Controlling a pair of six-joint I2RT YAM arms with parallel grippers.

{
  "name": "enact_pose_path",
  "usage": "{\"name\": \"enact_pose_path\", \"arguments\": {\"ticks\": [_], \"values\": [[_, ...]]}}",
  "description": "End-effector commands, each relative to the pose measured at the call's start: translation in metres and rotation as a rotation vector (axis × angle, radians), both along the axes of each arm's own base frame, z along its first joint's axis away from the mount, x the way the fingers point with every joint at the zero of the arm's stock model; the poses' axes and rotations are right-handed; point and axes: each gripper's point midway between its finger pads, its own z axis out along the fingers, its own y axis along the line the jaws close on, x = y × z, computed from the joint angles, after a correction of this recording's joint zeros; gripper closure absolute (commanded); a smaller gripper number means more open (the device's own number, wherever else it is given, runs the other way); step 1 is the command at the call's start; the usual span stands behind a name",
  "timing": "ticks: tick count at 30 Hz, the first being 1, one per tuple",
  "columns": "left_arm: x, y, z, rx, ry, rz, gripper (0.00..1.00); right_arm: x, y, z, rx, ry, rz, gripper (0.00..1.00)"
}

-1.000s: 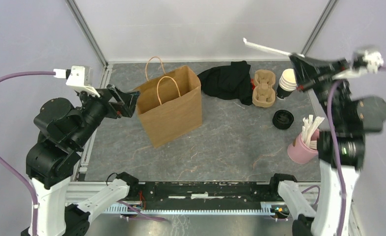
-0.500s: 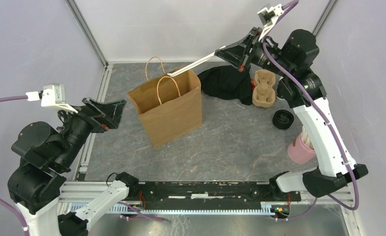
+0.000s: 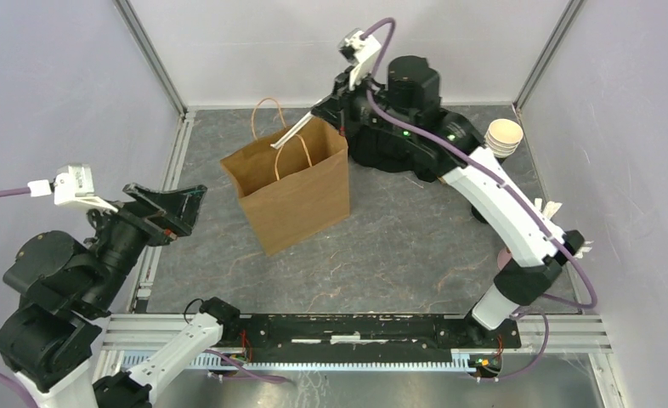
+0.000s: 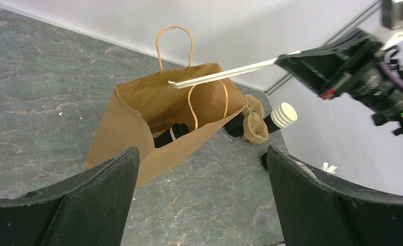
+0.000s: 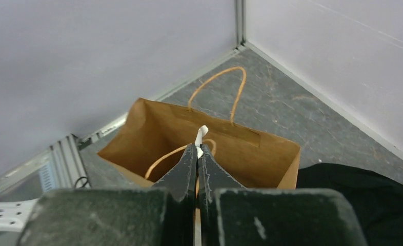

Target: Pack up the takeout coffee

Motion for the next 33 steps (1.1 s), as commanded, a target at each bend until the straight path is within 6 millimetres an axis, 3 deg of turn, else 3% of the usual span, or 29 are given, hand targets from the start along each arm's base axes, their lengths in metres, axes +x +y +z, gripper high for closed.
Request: {"name": "enact_pose_path", "arguments": {"ticks": [1,5,8,11,14,18,21,24,30,33], "values": [[-0.012,0.009,0.011,-0.082,-0.018,0.031,0.02,0.018,0.011,0.000,-0.063,-0.080,-0.082,1.00],[-0.016,0.010,0.007,-0.086,-0.009,0.027,0.02,0.017,0.031,-0.034,-0.181,-0.090,-0.098,1.00],[-0.018,0.011,0.010,-0.095,-0.015,0.030,0.02,0.016,0.041,-0.045,-0.246,-0.114,-0.105,0.97],[-0.014,0.010,0.009,-0.091,-0.010,0.032,0.02,0.016,0.042,-0.044,-0.260,-0.120,-0.110,0.69],[-0.010,0.003,0.008,-0.086,-0.007,0.005,0.02,0.013,0.035,-0.033,-0.235,-0.127,-0.129,0.49],[-0.004,-0.006,0.000,-0.077,0.015,-0.020,0.02,0.005,0.005,-0.006,-0.202,-0.144,-0.203,0.39],[0.003,-0.009,-0.004,-0.058,0.015,-0.024,0.02,-0.005,-0.030,0.007,-0.163,-0.122,-0.260,0.37],[0.013,-0.016,-0.005,-0.045,0.003,-0.038,0.01,-0.009,-0.078,-0.006,-0.206,-0.084,-0.338,0.36],[0.026,-0.029,-0.013,0.006,0.002,-0.081,0.01,-0.025,-0.210,-0.098,-0.521,0.058,-0.630,0.35],[0.034,-0.028,-0.013,0.046,-0.012,-0.071,0.01,-0.046,-0.266,-0.124,-0.586,0.133,-0.781,0.36]]}}
